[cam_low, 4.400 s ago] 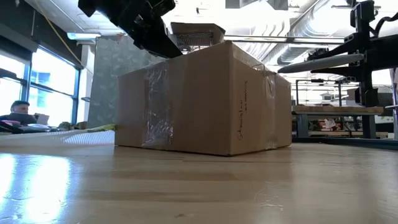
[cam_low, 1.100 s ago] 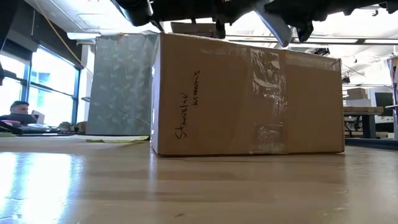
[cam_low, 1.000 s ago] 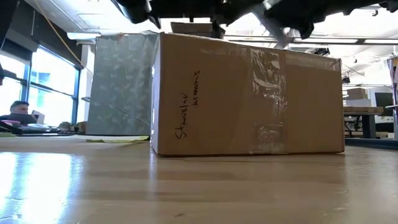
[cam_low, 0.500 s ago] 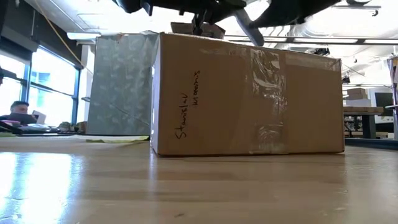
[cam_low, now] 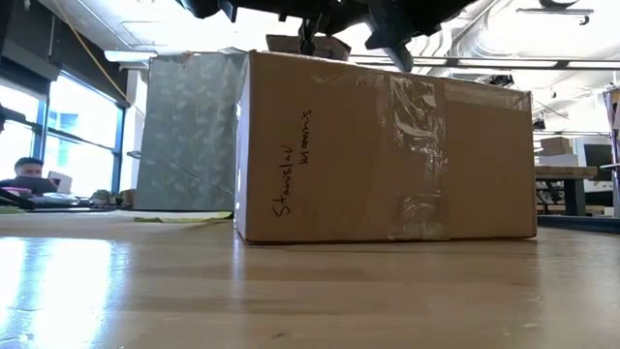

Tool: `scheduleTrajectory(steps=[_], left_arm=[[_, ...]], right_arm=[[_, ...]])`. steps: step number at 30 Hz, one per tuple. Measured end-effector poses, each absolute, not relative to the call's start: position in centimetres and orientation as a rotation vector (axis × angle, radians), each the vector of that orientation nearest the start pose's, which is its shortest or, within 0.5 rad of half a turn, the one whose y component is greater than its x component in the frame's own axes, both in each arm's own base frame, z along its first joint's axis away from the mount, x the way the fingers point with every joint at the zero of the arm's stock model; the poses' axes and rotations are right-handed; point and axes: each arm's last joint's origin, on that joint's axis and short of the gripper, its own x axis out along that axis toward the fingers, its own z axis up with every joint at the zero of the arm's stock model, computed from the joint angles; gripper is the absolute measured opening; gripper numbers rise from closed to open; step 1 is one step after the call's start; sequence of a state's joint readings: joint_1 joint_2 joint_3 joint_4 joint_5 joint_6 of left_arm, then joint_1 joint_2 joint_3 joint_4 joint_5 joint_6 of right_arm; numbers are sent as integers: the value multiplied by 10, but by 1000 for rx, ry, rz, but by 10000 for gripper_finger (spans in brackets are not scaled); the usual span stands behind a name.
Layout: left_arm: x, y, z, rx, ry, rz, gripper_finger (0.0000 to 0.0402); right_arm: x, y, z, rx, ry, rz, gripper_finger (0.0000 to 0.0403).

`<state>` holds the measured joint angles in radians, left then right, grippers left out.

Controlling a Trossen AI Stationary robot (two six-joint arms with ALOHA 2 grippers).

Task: Unpack boxes
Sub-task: Open the cardboard box using the silver cutter

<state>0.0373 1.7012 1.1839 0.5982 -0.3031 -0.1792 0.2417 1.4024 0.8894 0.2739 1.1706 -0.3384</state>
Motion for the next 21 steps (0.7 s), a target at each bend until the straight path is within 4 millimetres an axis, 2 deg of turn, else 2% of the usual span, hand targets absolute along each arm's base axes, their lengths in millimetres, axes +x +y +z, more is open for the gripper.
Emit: scheduleTrajectory(steps=[4, 7, 11, 14, 17, 21], left_arm=[[392, 22, 304, -190, -113, 319, 60], [392, 21, 304, -151, -89, 262, 92], [381, 23, 312, -120, -8, 217, 139], [364, 25, 321, -73, 96, 233, 161], [342, 29, 328, -8, 223, 359, 168], [309, 46, 339, 71, 357, 593, 158]], right_arm=[[286, 44, 281, -472, 359, -860, 110], [274, 41, 285, -443, 384, -825, 110], [244, 32, 297, -310, 398, -801, 110], [218, 25, 306, -186, 436, -696, 110], [195, 25, 312, -69, 493, -475, 110], [182, 44, 309, 107, 564, -8, 110]])
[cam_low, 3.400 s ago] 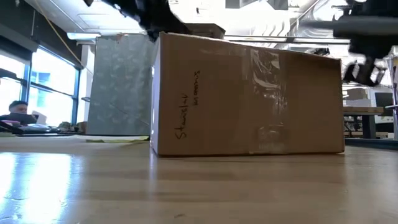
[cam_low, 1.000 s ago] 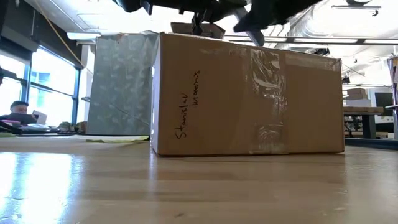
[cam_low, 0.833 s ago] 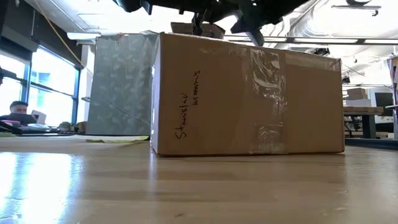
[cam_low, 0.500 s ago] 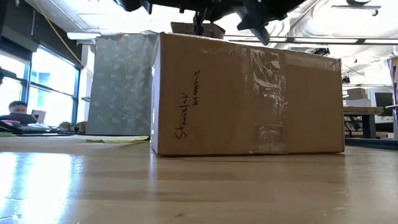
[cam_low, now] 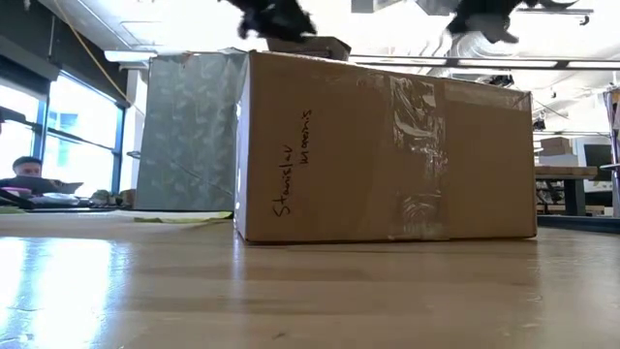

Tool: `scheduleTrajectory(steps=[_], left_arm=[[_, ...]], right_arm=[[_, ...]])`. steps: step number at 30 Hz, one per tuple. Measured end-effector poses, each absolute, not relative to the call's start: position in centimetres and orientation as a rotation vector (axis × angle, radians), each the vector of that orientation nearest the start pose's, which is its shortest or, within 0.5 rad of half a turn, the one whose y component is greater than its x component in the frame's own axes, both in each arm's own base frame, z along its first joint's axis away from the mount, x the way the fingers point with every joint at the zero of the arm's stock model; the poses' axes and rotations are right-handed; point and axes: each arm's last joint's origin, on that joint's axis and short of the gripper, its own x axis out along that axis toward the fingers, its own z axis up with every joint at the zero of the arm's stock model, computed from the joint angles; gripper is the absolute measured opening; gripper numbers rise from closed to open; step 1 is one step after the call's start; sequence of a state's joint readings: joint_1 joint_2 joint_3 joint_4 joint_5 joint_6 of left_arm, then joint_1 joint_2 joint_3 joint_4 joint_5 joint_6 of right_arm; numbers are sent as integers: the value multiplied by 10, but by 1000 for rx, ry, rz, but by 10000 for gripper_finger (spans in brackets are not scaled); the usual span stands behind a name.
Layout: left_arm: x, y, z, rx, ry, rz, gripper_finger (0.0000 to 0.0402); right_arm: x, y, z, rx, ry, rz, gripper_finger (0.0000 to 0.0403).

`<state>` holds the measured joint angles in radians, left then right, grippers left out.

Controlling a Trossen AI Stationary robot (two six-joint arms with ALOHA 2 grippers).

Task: Unpack boxes
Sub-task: Open the cardboard box using the silver cutter

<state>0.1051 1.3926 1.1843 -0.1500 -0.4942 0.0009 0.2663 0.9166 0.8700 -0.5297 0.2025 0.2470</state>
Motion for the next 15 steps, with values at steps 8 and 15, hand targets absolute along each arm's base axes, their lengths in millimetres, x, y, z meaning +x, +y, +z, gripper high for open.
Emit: scheduleTrajectory(steps=[8, 15], left_arm=[[291, 112, 310, -129, 509, 505, 98], [284, 118, 265, -235, 761, 474, 48]], right_arm=[[178, 82, 264, 222, 607, 174, 110], [176, 64, 222, 151, 532, -211, 110]])
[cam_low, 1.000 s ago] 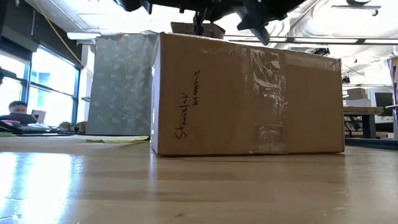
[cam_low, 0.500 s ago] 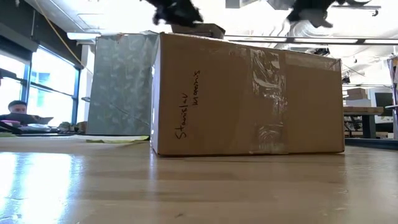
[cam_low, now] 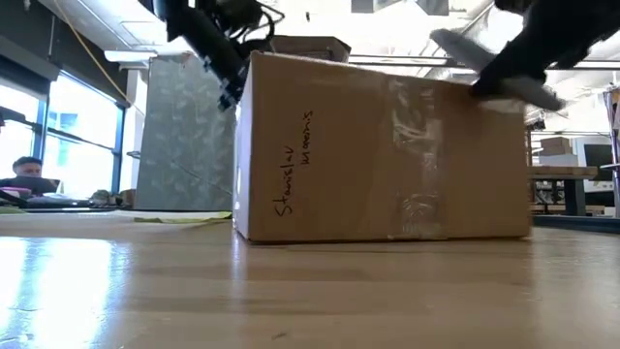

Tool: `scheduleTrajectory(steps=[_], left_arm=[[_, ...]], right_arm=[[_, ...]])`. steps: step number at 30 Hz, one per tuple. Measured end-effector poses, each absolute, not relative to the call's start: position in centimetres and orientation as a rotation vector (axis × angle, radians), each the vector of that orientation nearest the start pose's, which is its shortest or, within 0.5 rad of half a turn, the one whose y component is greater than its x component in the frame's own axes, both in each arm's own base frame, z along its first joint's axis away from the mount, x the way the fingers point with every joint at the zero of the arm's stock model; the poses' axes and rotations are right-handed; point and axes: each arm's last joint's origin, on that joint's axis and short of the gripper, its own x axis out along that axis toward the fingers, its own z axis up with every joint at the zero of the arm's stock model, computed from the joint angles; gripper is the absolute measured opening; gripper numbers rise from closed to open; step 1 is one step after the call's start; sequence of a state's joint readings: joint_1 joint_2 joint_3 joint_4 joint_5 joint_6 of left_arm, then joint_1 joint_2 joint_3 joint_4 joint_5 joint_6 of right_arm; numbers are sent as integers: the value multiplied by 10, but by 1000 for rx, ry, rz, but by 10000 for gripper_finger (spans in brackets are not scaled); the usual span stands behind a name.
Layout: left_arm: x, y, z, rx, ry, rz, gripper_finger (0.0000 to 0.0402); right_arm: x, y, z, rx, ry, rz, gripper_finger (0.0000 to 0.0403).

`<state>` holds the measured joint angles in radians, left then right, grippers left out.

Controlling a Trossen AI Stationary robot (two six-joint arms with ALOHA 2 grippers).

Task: Unpack boxes
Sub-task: Open the cardboard box using the silver cutter

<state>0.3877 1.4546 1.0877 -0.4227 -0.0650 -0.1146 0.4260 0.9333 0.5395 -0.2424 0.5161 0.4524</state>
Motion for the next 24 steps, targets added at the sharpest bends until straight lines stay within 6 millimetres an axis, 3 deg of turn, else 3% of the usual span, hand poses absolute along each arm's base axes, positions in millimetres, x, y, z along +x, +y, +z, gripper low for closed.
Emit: scheduleTrajectory(steps=[5, 10, 14, 19, 24], left_arm=[[273, 100, 258, -292, 904, 529, 17], [261, 70, 264, -323, 967, 593, 2], [250, 47, 286, -297, 885, 593, 2], [250, 34, 327, -248, 603, 478, 3], [267, 30, 339, -140, 447, 332, 3]], right_arm=[[183, 39, 214, 79, 480, -382, 110], [192, 12, 224, 7, 425, -483, 110], [191, 2, 250, 5, 443, -483, 110], [179, 4, 290, 195, 649, -429, 110], [176, 12, 296, 437, 934, -400, 110]])
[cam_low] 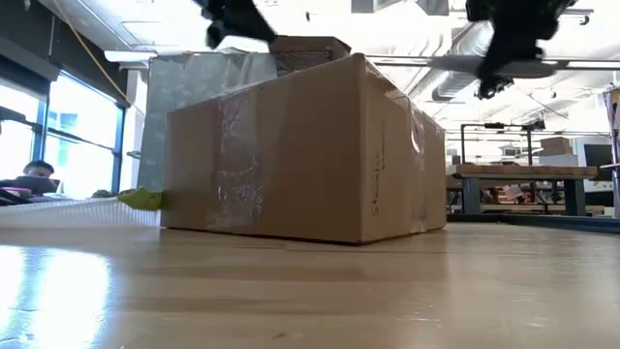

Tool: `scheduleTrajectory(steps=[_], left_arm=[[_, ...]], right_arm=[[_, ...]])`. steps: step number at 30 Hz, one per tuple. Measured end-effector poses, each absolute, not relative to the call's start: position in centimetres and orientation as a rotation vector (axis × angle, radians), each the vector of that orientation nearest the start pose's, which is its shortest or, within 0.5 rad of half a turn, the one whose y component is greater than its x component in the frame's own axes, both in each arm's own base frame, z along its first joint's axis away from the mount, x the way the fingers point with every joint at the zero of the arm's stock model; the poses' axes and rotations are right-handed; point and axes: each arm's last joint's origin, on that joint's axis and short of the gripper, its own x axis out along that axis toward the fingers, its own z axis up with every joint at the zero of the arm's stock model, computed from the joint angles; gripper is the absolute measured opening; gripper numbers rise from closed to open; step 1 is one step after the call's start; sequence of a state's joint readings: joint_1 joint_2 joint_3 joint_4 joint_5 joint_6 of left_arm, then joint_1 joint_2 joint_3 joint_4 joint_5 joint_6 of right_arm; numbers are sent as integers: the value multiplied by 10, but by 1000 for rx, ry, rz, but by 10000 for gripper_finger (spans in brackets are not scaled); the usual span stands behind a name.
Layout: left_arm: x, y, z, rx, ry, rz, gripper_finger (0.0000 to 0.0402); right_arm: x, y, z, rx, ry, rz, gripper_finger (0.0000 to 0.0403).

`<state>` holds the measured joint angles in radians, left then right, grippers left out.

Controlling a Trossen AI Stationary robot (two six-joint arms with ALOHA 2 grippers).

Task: Unpack boxes
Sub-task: Open the cardboard box using the silver cutter

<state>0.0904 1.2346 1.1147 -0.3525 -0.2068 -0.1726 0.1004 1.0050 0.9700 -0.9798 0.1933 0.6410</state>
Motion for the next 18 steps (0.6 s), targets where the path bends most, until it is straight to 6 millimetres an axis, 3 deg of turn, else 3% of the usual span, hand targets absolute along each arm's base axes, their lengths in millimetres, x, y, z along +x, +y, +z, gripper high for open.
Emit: scheduleTrajectory(steps=[5, 9, 18], left_arm=[[277, 24, 326, -8, 540, 237, 3], [276, 10, 317, 134, 640, 184, 3], [283, -24, 298, 274, 728, 104, 3]], right_arm=[[194, 18, 282, 540, 1148, -366, 110], [210, 14, 284, 554, 1214, -385, 110], [217, -3, 286, 572, 1278, -476, 110]])
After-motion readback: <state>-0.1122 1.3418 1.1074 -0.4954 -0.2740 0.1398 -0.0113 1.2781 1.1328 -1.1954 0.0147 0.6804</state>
